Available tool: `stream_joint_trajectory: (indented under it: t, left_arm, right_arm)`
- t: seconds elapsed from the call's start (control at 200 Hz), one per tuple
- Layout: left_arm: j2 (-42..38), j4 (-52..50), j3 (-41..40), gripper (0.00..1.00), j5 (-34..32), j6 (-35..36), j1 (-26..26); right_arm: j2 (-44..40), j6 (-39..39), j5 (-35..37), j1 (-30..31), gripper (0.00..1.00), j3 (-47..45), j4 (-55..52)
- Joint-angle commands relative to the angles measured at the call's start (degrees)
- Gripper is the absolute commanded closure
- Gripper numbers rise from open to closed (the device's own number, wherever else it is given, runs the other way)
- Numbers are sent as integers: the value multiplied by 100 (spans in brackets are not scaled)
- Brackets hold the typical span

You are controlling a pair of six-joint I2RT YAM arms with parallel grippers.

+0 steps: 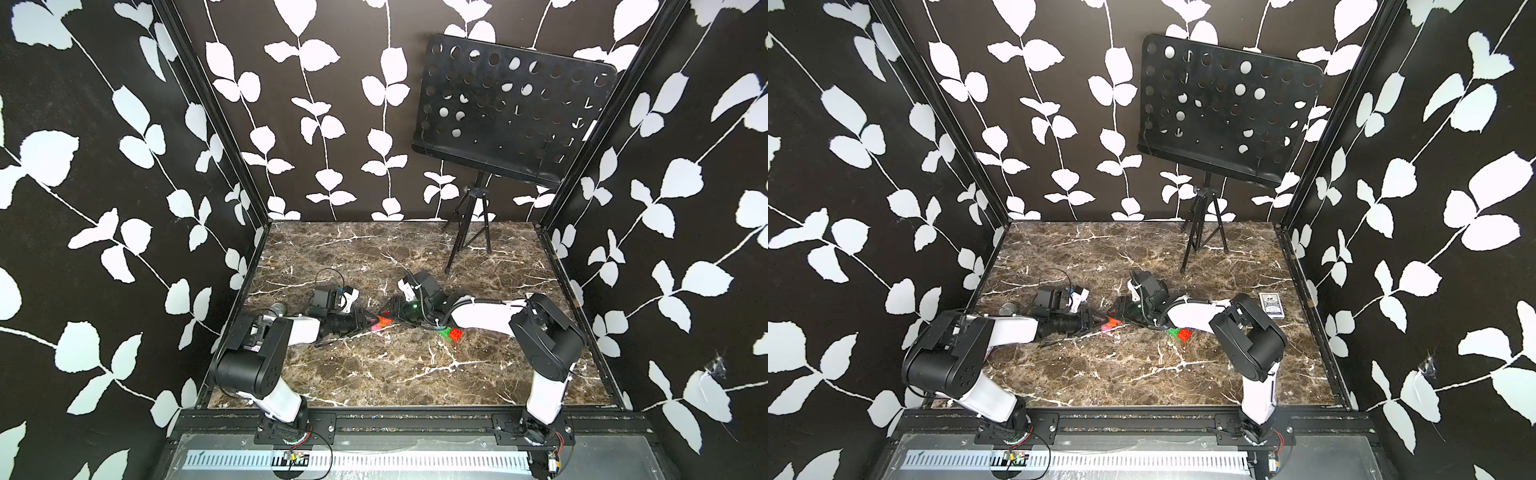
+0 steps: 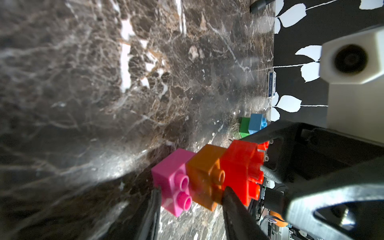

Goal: Assemble the letter y with lego
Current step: Adjust the lego brick at the center of the board, then pick up the lego brick from the center of the board.

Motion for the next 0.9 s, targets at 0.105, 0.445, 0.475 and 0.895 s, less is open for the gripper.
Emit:
stream_joint_trajectory:
  t: [0.105,0.445,0.475,0.895]
  left_arm:
    - [273,-481,-231,53,-457,176,16]
    - [462,-313,-57,54,-496,69,-467]
    - [489,-313,-32,54,-507,66,-509]
    - [583,-364,76,55,-635,68,-620]
  right_arm:
    - [-769,-749,266,-229,38,150,-969]
    - [-1726,-3092,884,-1003,41,531,-4114]
    - [-1739,-3357,1032,-1050,41,611,-4455]
    - [-1007,-5431,2179,-1102,42,1108,-6206]
